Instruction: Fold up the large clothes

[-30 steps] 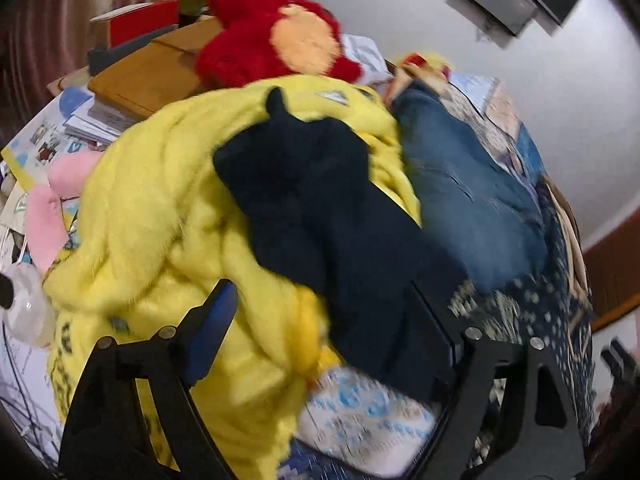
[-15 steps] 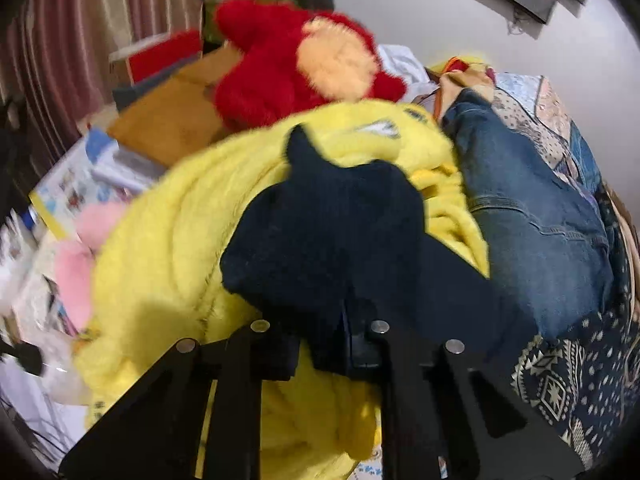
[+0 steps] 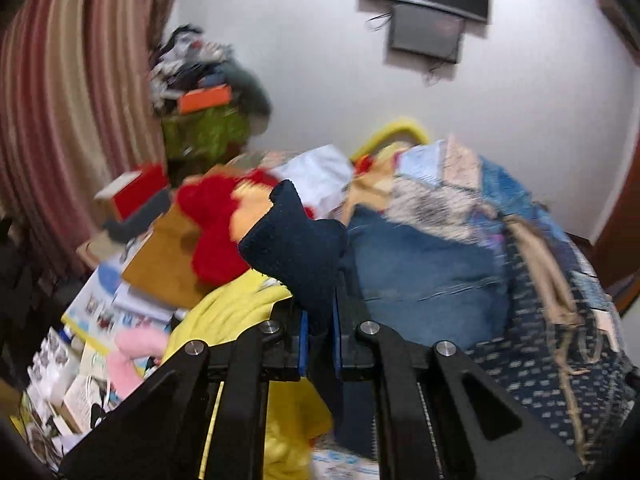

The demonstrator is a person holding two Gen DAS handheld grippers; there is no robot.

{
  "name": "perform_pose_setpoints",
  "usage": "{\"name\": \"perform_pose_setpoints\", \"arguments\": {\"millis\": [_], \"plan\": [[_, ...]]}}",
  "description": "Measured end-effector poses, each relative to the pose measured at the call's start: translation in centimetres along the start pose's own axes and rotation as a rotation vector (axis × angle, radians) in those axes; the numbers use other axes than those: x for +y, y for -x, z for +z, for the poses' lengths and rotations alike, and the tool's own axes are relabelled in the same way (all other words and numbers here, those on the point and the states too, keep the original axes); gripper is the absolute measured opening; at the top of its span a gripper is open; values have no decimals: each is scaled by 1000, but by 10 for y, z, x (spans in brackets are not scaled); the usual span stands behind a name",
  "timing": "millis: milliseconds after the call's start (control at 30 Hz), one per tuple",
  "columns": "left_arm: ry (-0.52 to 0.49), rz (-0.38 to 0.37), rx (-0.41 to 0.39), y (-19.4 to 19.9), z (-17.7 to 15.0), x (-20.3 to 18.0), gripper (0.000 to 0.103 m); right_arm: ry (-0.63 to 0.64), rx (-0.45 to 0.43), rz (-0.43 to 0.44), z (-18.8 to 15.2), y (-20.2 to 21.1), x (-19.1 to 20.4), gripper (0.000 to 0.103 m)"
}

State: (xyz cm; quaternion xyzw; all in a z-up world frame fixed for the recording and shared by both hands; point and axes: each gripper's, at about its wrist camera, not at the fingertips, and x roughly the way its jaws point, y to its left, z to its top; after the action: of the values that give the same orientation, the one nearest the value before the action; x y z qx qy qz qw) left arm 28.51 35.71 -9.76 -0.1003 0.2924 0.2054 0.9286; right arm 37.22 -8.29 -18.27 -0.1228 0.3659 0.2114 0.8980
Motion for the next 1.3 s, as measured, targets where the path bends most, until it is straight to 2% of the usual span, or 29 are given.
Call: {"name": "perform_pose_setpoints", "arguments": {"millis": [100,267,400,500,633,700,733,800,900,1000,1133,1200,1233,1300], "plan": [[-34,-105,-11,22,15,-44,8,-22,-18,-13,-6,17,-15,103],[-160,-283,-2,51,29,-144,8,-73,-35,-41,-17,40,-48,103],[-202,-461,48,63,27,-223,8,-127,-46,-62,-27,56,-78,103],[-228,-562,97,61,19,-272,8,-177,-51,-69,-34,66,-97,103],[-300,-629,198,46,-9,-337,8,-239,-48,-69,-46,79,-121,103],[-318,-658,289,29,-33,-366,8,-264,-42,-81,-51,84,-133,103],[-336,-664,340,18,-51,-382,8,-273,-40,-86,-53,85,-137,103],[-372,-644,394,3,-81,-404,8,-297,-24,-95,-59,86,-148,103],[-395,-616,469,-16,-121,-418,8,-338,4,-96,-69,86,-162,103],[-355,-623,564,-37,-155,-433,8,-359,25,-96,-78,84,-169,103],[-424,-613,602,-47,-179,-453,8,-352,63,-127,-86,78,-174,103],[-449,-644,626,-44,-181,-456,9,-346,80,-136,-87,73,-174,103],[-462,-661,635,-41,-181,-458,10,-343,87,-138,-87,71,-173,103],[-492,-677,649,-31,-177,-453,24,-337,99,-134,-86,66,-170,103]]}}
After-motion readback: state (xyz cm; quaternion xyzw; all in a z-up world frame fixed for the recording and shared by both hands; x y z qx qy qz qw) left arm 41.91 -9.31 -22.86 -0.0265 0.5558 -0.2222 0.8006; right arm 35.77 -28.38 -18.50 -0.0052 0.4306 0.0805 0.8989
